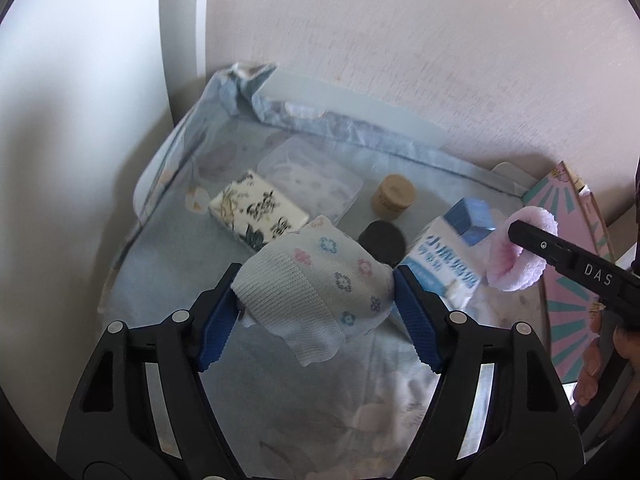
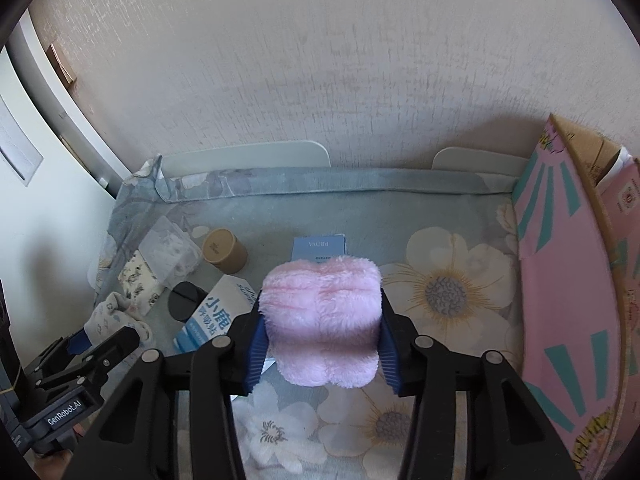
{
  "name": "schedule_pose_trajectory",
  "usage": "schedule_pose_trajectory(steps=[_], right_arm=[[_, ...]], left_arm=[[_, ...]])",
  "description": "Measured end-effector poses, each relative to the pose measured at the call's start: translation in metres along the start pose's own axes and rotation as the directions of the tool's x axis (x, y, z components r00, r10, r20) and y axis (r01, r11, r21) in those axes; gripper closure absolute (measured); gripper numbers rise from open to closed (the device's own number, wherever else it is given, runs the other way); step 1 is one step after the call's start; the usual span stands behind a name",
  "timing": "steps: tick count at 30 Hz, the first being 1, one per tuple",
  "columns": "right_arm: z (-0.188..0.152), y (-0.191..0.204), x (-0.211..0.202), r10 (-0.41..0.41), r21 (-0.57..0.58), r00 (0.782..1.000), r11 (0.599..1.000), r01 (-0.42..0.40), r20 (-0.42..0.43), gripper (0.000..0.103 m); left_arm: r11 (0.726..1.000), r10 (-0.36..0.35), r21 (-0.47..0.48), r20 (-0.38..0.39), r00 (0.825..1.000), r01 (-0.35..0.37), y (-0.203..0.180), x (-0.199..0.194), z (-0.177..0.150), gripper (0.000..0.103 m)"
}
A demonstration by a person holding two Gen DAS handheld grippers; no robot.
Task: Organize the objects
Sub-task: 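Carry the sock and pink sponge in both grippers over the cardboard box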
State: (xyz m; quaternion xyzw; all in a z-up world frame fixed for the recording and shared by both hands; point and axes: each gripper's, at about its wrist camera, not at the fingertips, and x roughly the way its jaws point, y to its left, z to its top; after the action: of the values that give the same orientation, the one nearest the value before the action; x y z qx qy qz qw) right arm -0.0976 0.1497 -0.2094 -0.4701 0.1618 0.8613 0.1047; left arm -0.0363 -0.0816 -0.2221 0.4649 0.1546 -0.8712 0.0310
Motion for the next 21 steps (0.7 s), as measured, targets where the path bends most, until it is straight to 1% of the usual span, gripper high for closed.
schedule_pose_trajectory(steps=[4, 10, 15, 21], right_arm=[[0.006, 0.001, -0.020, -0.009, -0.003, 1.000, 1.000, 0.009, 0.012, 0.060], [0.022, 0.000, -0.059, -0.017, 0.007, 0.999, 1.000, 0.017, 0.046, 0.060], [0.028, -0.003, -0.091, -0.034, 0.003, 0.996, 0.999, 0.034, 0.078, 0.060], [0.038, -0.015, -0.122, -0.051, 0.028, 0.994, 0.998, 0.049, 0.102, 0.060]], left_arm=[[1.000, -0.010, 0.019, 0.009, 1.000, 0.010, -0.010, -0.018, 0.011, 0.031], [0.997, -0.024, 0.069, 0.042, 0.999, 0.022, -0.031, -0.049, 0.040, 0.031], [0.990, -0.043, 0.138, 0.057, 0.997, 0.034, -0.057, -0.070, 0.064, 0.031], [0.971, -0.078, 0.232, 0.052, 0.996, 0.064, -0.093, -0.083, 0.088, 0.031]])
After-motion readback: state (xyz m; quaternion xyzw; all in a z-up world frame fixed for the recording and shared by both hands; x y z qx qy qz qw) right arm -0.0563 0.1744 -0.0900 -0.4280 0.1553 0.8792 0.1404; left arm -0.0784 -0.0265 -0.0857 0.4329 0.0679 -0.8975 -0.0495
